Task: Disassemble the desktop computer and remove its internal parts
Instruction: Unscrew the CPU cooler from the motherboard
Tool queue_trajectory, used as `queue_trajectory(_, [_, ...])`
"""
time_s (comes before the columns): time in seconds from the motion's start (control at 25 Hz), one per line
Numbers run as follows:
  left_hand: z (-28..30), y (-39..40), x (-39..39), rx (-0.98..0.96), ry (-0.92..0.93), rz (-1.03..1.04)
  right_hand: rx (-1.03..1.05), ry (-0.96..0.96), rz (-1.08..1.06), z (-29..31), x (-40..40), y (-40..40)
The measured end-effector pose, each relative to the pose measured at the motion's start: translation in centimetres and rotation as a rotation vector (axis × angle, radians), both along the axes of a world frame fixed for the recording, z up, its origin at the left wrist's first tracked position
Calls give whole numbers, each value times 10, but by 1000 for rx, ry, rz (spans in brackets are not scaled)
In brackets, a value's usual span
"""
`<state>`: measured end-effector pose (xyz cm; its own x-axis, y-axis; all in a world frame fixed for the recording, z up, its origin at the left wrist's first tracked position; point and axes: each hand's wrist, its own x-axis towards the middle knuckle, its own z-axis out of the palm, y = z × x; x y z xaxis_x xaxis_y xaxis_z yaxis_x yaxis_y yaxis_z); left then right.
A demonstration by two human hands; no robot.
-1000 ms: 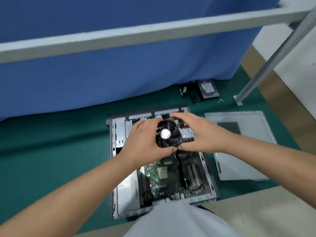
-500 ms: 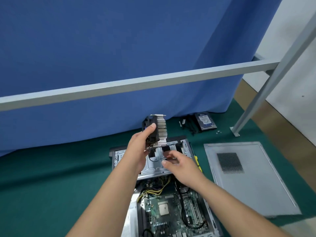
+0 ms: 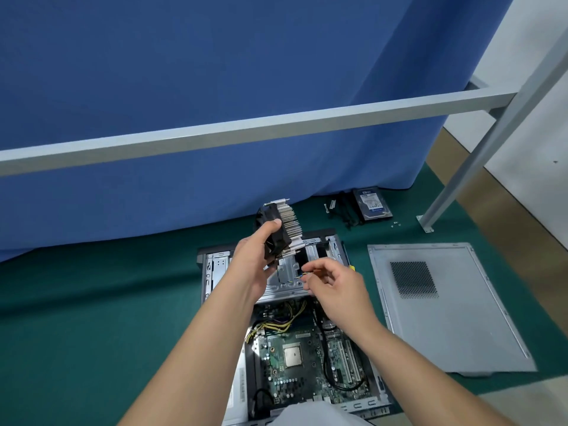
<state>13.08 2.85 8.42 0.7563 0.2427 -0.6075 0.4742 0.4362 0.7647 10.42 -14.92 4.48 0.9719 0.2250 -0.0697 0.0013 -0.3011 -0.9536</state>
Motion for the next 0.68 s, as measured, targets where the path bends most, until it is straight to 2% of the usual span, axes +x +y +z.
queue_trajectory(0.24, [-8,3,4,-39,-46,49,-35,-57,192,21,-20,13])
queue_trajectory(0.44, [-17,3,4,-5,34,-6,-27,-200,294,40,-27,26])
queue_trajectory(0.56, [-21,1,-4,6,91,-10,-6,-249,292,51,-23,26])
queue_trajectory(0.68, [-28,6,-10,-60,40,5,-19,-282,253,60,-11,15])
